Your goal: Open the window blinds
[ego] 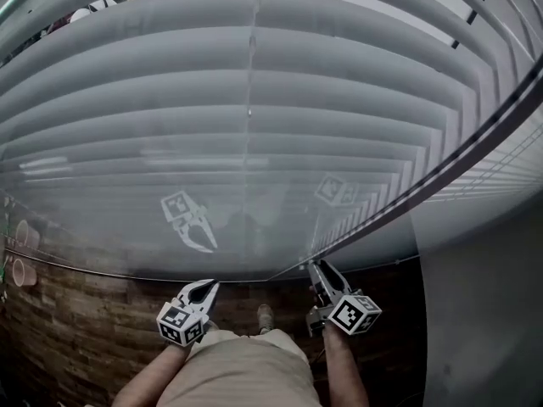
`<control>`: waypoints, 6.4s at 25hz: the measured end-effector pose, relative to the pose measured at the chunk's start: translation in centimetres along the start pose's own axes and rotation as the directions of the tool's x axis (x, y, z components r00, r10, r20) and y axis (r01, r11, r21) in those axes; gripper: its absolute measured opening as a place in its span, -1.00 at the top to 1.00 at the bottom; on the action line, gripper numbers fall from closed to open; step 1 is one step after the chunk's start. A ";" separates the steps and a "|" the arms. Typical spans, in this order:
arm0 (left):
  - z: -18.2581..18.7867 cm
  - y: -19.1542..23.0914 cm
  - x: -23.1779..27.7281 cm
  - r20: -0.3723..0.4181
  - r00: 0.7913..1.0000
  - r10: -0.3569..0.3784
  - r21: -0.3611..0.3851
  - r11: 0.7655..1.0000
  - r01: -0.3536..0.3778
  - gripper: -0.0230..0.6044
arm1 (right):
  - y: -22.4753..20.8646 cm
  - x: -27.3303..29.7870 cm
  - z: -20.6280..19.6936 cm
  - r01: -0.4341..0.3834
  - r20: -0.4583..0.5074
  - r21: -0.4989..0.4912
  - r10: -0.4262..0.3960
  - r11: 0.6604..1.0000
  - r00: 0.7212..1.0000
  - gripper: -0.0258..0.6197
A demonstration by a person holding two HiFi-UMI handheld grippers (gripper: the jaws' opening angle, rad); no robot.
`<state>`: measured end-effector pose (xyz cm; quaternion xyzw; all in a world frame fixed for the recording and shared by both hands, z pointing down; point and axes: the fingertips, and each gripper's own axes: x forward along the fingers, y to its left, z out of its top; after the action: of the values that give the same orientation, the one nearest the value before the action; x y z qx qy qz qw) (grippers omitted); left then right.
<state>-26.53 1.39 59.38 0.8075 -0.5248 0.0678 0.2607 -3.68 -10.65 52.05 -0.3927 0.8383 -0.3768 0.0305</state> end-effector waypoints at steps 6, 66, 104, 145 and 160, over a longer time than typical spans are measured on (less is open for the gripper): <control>1.1 -0.9 0.0 -0.009 1.000 -0.022 0.011 1.000 0.022 0.89 | 1.3 0.0 1.8 -0.131 0.036 0.254 0.126 0.958 0.991 0.54; 2.2 -6.1 2.1 0.098 0.976 0.194 -0.071 0.980 -0.188 0.89 | -4.0 1.6 -5.5 -0.118 -0.307 0.186 0.171 0.976 0.936 0.45; 3.6 -7.3 2.8 0.052 0.993 0.110 -0.029 0.994 -0.109 0.89 | -3.2 0.9 -5.2 -0.100 -0.348 0.118 0.135 0.988 0.928 0.24; 2.9 -8.2 2.3 0.042 0.988 0.146 -0.048 0.988 -0.144 0.89 | -3.2 2.5 -5.7 0.013 -0.414 -0.381 -0.183 0.924 0.892 0.52; 3.2 -7.9 2.7 0.058 0.988 0.144 -0.077 0.987 -0.140 0.89 | -4.1 2.7 -6.1 -0.286 0.238 0.958 0.494 0.021 0.836 0.52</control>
<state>-18.93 0.06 54.92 0.7597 -0.5913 0.0413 0.2674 -5.10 -10.46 59.74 0.0014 0.4630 -0.8304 0.3100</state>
